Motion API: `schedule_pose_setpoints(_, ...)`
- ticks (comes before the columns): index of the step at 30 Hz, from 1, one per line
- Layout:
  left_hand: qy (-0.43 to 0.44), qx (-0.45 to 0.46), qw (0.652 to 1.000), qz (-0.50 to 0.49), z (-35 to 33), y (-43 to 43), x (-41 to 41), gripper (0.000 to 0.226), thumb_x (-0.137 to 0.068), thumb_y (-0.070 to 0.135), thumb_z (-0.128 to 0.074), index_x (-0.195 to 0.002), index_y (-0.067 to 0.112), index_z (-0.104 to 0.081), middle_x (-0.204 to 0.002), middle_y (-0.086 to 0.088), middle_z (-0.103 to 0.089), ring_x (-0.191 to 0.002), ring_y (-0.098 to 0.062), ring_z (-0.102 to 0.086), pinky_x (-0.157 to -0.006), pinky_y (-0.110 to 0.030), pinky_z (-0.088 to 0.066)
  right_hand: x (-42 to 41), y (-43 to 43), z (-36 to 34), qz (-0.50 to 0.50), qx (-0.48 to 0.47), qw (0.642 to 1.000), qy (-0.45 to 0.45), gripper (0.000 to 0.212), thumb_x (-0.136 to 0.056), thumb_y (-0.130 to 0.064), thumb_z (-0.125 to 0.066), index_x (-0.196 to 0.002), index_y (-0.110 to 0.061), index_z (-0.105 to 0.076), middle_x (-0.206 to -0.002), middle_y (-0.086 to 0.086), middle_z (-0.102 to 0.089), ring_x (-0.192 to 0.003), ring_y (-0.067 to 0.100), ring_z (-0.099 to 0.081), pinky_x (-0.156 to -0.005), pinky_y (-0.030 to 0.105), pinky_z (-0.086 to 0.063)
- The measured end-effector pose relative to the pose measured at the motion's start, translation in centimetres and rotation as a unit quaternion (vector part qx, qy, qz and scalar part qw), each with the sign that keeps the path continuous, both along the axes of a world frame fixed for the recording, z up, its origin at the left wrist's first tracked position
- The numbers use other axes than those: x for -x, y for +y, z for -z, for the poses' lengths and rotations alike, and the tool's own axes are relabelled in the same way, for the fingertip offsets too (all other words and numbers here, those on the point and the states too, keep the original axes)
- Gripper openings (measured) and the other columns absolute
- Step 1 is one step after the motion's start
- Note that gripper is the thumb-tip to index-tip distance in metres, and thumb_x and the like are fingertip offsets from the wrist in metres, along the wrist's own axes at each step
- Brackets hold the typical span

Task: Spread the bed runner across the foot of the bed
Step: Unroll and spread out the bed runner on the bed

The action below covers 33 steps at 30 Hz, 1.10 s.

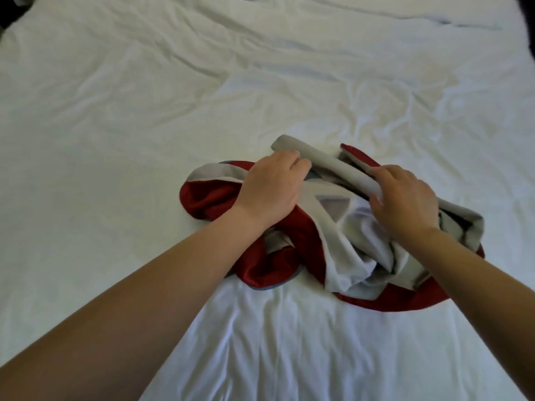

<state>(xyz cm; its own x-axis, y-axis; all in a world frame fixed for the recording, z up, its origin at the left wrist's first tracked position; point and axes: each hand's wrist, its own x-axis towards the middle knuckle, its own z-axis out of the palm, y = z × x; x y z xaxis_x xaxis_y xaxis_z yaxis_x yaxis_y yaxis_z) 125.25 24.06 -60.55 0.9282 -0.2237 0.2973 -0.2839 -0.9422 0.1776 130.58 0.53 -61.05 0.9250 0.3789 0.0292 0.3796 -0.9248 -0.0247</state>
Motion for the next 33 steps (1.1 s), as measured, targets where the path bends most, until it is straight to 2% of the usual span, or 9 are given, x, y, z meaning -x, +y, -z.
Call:
schedule_pose_setpoints(2, 0.021, -0.025, 0.999, 0.018, 0.3, -1.9, -1.9, 0.024, -0.078, -0.001, -0.054, -0.099, 0.005, -0.063, -0.096, -0.012, -0.061, -0.082, -0.031, -0.059, -0.060, -0.041, -0.049, -0.2, -2.0, 0.6, 0.025, 0.009, 1.000, 0.008, 0.039, -0.088, -0.023, -0.060, -0.125, -0.014, -0.055, -0.121, 0.009, -0.059, -0.101, 0.033, -0.059, -0.073, 0.042, -0.052)
schedule_pose_setpoints(6, 0.031, -0.089, 0.994, 0.050, 1.1, -5.3, -5.0, 0.028, -0.074, -0.003, -0.062, -0.101, 0.007, -0.061, -0.099, -0.012, -0.060, -0.085, -0.030, -0.058, -0.056, -0.035, -0.037, -1.2, -4.6, 1.6, 0.022, 0.024, 0.999, 0.016, 0.045, -0.086, -0.033, -0.062, -0.127, -0.018, -0.052, -0.121, 0.006, -0.058, -0.101, 0.030, -0.058, -0.073, 0.041, -0.052)
schedule_pose_setpoints(12, 0.036, -0.162, 0.981, 0.101, 3.1, -8.9, -9.3, 0.031, -0.075, 0.001, -0.061, -0.105, 0.009, -0.060, -0.103, -0.010, -0.061, -0.091, -0.029, -0.059, -0.068, -0.036, -0.045, -3.8, -6.4, 3.6, 0.033, 0.027, 0.997, 0.069, 0.049, -0.082, -0.041, -0.060, -0.126, -0.022, -0.052, -0.129, 0.007, -0.051, -0.114, 0.029, -0.052, -0.084, 0.041, -0.048)
schedule_pose_setpoints(15, 0.063, -0.186, 0.975, 0.101, 4.7, -10.1, -11.3, 0.029, -0.079, 0.004, -0.059, -0.106, 0.012, -0.058, -0.102, -0.008, -0.062, -0.092, -0.029, -0.059, -0.072, -0.036, -0.044, -4.9, -7.2, 5.0, 0.032, 0.047, 0.994, 0.095, 0.042, -0.084, -0.037, -0.058, -0.122, -0.022, -0.053, -0.129, 0.011, -0.050, -0.115, 0.031, -0.050, -0.087, 0.042, -0.044)
schedule_pose_setpoints(18, 0.103, -0.205, 0.969, 0.089, 6.0, -11.2, -13.1, 0.027, -0.087, 0.008, -0.048, -0.113, 0.012, -0.053, -0.106, -0.008, -0.061, -0.095, -0.031, -0.058, -0.073, -0.037, -0.039, -5.7, -8.1, 6.3, 0.051, 0.037, 0.990, 0.129, 0.030, -0.089, -0.023, -0.051, -0.118, -0.019, -0.049, -0.116, 0.011, -0.056, -0.104, 0.032, -0.056, -0.082, 0.040, -0.042)
schedule_pose_setpoints(22, 0.073, -0.205, 0.969, 0.121, 7.3, -13.3, -15.6, 0.015, -0.080, 0.005, -0.061, -0.094, 0.009, -0.060, -0.086, -0.011, -0.064, -0.074, -0.032, -0.061, -0.061, -0.033, -0.030, -7.1, -10.1, 7.4, 0.043, 0.024, 0.990, 0.135, 0.018, -0.090, -0.007, -0.045, -0.106, -0.014, -0.047, -0.098, 0.007, -0.063, -0.085, 0.029, -0.062, -0.063, 0.033, -0.037)
schedule_pose_setpoints(24, 0.062, -0.216, 0.965, 0.135, 7.4, -14.8, -17.0, 0.013, -0.074, 0.001, -0.066, -0.085, 0.007, -0.063, -0.078, -0.012, -0.065, -0.065, -0.032, -0.060, -0.056, -0.031, -0.029, -8.1, -11.6, 7.1, 0.055, 0.011, 0.990, 0.131, 0.019, -0.089, -0.004, -0.045, -0.106, -0.013, -0.046, -0.095, 0.008, -0.060, -0.078, 0.030, -0.058, -0.061, 0.033, -0.032)
schedule_pose_setpoints(28, 0.018, -0.230, 0.957, 0.176, 6.7, -19.3, -19.9, 0.023, -0.054, 0.000, -0.076, -0.065, 0.009, -0.058, -0.057, -0.010, -0.056, -0.046, -0.028, -0.054, -0.049, -0.025, -0.026, -10.2, -16.6, 6.4, 0.104, -0.012, 0.989, 0.105, 0.027, -0.083, -0.001, -0.046, -0.107, -0.013, -0.047, -0.096, 0.011, -0.058, -0.083, 0.037, -0.059, -0.059, 0.035, -0.034)
schedule_pose_setpoints(33, -0.067, -0.214, 0.938, 0.266, 6.1, -28.0, -23.3, 0.025, -0.050, -0.002, -0.071, -0.060, 0.012, -0.053, -0.052, -0.007, -0.050, -0.041, -0.026, -0.048, -0.047, -0.024, -0.022, -11.3, -26.3, 5.2, 0.191, -0.013, 0.979, 0.068, 0.026, -0.082, -0.002, -0.047, -0.107, -0.012, -0.050, -0.094, 0.014, -0.059, -0.081, 0.037, -0.057, -0.059, 0.036, -0.037)
